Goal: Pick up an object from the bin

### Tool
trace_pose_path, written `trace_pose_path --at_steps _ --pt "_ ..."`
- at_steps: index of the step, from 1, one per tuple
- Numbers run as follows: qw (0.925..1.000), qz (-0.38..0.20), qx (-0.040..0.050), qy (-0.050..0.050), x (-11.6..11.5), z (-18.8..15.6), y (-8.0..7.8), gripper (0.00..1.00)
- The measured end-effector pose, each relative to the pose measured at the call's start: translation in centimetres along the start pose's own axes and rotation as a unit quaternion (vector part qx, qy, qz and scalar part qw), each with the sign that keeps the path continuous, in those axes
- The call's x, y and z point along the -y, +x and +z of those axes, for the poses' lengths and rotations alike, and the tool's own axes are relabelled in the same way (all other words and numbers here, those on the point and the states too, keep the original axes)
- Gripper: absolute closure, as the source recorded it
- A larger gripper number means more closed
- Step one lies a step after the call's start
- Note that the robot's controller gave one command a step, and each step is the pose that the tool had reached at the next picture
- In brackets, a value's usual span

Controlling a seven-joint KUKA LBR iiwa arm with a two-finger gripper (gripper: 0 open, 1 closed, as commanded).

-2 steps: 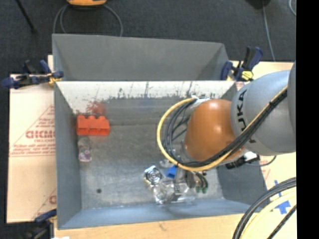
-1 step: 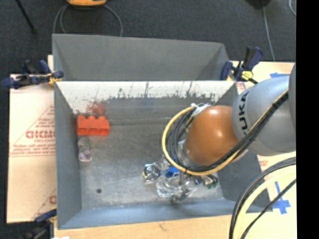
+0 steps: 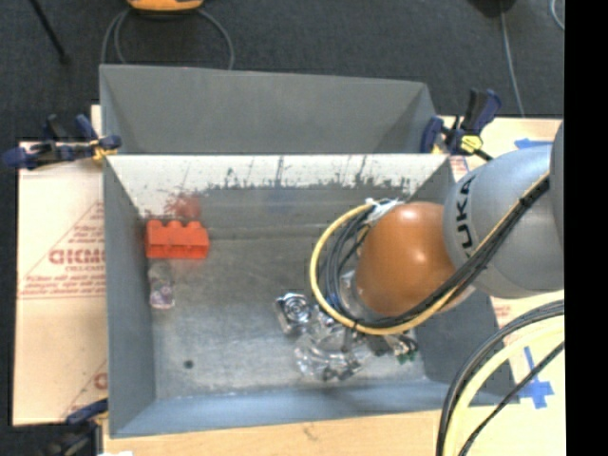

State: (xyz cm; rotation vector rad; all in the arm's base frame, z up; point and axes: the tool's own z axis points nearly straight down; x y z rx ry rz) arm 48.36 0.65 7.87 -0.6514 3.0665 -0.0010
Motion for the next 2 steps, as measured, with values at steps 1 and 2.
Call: trace_pose_path --at_steps 1,2 --pt "0.9999 0.017 0.0003 0.001 0.5 -11.7 -0.3 1.00" --pt "1.0000 0.008 0.0008 0.001 -0.1 -19.8 -0.3 1.00"
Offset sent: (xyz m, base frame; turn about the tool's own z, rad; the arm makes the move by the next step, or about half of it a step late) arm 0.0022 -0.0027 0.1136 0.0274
